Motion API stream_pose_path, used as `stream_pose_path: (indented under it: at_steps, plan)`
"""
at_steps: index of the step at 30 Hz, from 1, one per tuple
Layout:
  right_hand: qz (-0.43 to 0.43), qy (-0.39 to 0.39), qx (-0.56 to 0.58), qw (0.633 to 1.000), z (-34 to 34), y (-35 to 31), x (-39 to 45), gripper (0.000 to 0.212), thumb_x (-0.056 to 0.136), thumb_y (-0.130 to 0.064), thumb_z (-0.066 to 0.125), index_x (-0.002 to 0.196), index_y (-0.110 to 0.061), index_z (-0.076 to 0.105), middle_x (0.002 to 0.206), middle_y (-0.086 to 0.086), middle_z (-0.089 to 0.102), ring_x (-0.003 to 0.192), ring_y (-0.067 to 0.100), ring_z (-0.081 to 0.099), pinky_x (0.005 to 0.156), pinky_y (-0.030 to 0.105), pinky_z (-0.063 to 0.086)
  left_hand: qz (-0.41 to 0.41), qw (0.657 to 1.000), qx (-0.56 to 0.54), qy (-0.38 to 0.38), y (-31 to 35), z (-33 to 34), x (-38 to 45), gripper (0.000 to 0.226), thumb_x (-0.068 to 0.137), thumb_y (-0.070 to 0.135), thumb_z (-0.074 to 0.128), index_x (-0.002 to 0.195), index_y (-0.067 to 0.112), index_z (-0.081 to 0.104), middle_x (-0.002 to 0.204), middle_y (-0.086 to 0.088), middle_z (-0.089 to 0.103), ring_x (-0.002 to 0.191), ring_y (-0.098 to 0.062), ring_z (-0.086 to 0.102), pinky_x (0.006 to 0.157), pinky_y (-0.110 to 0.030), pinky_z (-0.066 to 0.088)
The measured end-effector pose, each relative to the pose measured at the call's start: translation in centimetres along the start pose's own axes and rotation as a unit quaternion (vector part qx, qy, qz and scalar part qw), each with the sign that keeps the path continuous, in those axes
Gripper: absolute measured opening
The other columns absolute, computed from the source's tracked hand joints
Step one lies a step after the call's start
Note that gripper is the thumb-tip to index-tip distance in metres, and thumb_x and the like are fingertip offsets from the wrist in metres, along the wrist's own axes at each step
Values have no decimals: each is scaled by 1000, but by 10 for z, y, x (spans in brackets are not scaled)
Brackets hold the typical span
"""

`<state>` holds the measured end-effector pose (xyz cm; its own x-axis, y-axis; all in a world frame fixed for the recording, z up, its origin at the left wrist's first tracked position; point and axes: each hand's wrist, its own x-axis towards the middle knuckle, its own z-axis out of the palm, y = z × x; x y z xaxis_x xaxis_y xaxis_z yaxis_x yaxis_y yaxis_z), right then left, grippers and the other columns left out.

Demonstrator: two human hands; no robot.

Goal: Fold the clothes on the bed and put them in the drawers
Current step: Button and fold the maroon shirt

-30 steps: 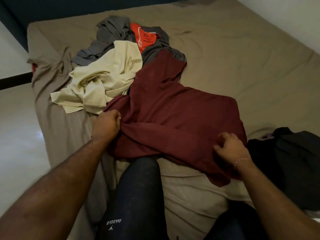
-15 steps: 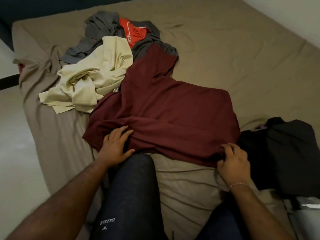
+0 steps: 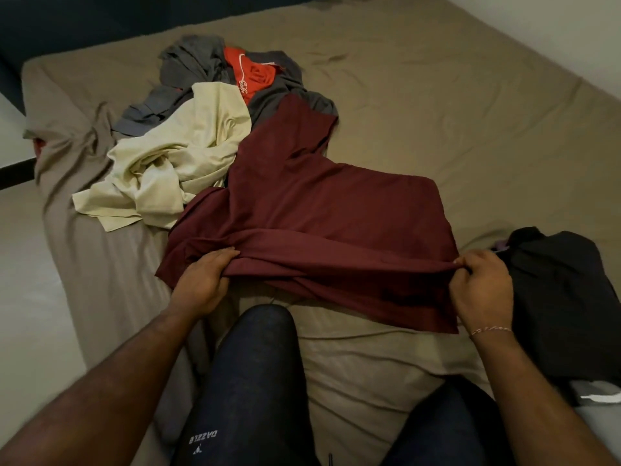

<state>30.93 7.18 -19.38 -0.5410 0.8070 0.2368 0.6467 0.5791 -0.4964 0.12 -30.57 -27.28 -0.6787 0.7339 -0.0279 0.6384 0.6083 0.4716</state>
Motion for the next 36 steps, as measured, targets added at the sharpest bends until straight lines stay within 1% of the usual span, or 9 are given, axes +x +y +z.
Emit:
stream_pose_path:
  at_steps: [3,5,10,17,26,29,31,33,36]
  plan:
    - [-31,-178,-98,979,10,1,-16,63,79,-29,52,135,-3,64,150,26,49,140,45,43,117,57,35,-6,985,169,-26,-5,3,-8,62,86,20,58,148,14,55,155,-10,52,146,-26,46,123,-57,15]
    - [-92,-260,-173,945,24,6,-43,99,76,-43,68,163,-26,25,173,10,6,158,35,9,119,66,18,-15,959,280,-32,-4,13,-22,65,92,20,45,156,14,45,163,-12,40,154,-27,33,122,-65,0]
    - [-142,-365,-264,882,67,13,-74,113,75,-56,55,158,-44,-21,167,-10,-32,157,27,-21,120,71,5,-68,948,310,-34,-13,13,-24,68,99,19,43,165,19,26,171,-15,22,158,-34,19,119,-70,7]
    - [-163,-407,-310,844,70,20,-25,85,100,-6,35,162,-41,-12,172,-10,-15,160,22,3,122,45,32,-109,936,298,-155,-30,-53,22,58,110,25,23,166,30,11,174,-1,12,160,-20,13,120,-48,30]
    - [-176,-480,-314,800,18,12,-47,77,102,-1,31,164,-41,8,172,-16,0,157,7,16,123,38,23,-69,932,273,-227,-41,-32,-46,71,107,16,30,166,29,-7,174,2,-14,160,-14,-8,128,-39,5]
    - [-165,-526,-293,782,8,6,-39,75,101,-16,45,164,-40,11,172,-16,4,156,9,19,124,33,24,-70,923,250,-283,-35,-32,-44,95,98,39,52,164,26,-15,170,1,-24,160,-16,-13,128,-45,2]
    - [-145,-561,-236,780,0,-2,-19,78,91,-42,63,161,-40,27,166,-18,25,150,7,34,118,21,30,-93,910,192,-354,-35,-57,-23,109,86,66,63,167,25,1,173,5,-7,161,-16,2,128,-40,9]
    - [-105,-554,-165,809,-2,-17,9,75,83,-59,70,151,-40,46,149,-23,49,137,0,49,109,13,35,-135,919,106,-355,-29,-94,13,98,73,90,59,153,35,45,158,16,41,144,-14,45,117,-30,36]
    - [-126,-406,-81,901,24,-34,59,60,88,-46,73,144,-33,54,142,-13,58,129,6,56,108,20,41,-82,977,116,-160,-3,-116,80,58,85,80,53,115,31,65,112,6,73,98,-16,67,82,-33,52]
